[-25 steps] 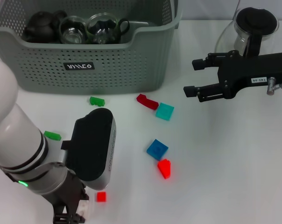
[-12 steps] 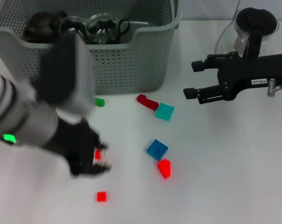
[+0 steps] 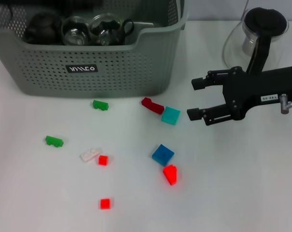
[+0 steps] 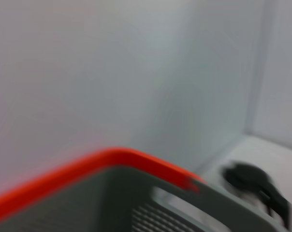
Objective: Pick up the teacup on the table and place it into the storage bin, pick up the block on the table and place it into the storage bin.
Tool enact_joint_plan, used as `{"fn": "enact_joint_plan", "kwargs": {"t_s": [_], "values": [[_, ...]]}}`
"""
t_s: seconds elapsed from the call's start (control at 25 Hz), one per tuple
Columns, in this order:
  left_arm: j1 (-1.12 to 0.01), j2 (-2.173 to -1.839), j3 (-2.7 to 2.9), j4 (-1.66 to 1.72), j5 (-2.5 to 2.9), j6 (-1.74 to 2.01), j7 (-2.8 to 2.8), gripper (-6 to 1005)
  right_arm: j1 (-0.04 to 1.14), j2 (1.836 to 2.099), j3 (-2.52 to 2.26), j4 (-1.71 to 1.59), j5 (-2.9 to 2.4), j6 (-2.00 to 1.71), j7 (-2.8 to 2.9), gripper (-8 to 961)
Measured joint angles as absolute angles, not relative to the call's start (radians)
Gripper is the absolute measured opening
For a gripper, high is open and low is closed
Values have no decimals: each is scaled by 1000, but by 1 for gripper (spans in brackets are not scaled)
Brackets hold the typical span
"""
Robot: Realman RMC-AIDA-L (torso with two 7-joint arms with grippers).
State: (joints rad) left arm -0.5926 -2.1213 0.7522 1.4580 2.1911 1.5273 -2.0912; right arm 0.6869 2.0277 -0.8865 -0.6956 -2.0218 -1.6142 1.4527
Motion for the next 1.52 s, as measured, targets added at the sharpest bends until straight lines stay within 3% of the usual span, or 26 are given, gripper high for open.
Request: {"fn": "enact_joint_plan", "kwargs": {"t_s": [0.16,0.36,0.64,0.8,1.08,1.28,1.52], "values": [[-707,-2051,729,1225,2204,1359,-2095,414,692,2029,-889,-695,-2023,-1629,1435,878],[-805,-2000,737,1008,2282,1201,-2123,416,695,2032,-890,-693,-2024,-1630,1428,877],[-809,-1985,731,940,2305,1080,-2147,419,695,2027,-891,-695,-2025,-1630,1432,877],[-775,-1983,726,998,2300,1105,-2180,597,700,2022,-891,-698,-2041,-1629,1441,877],[-643,-2009,715,1199,2143,1510,-2076,806,732,2010,-890,-700,-2136,-1619,1509,877],[-576,-2058,714,1240,2055,1842,-1855,906,772,1996,-893,-701,-2221,-1573,1608,877],[-515,-2125,728,1228,2052,1968,-1651,952,853,2031,-908,-692,-2365,-1487,1706,877]]}}
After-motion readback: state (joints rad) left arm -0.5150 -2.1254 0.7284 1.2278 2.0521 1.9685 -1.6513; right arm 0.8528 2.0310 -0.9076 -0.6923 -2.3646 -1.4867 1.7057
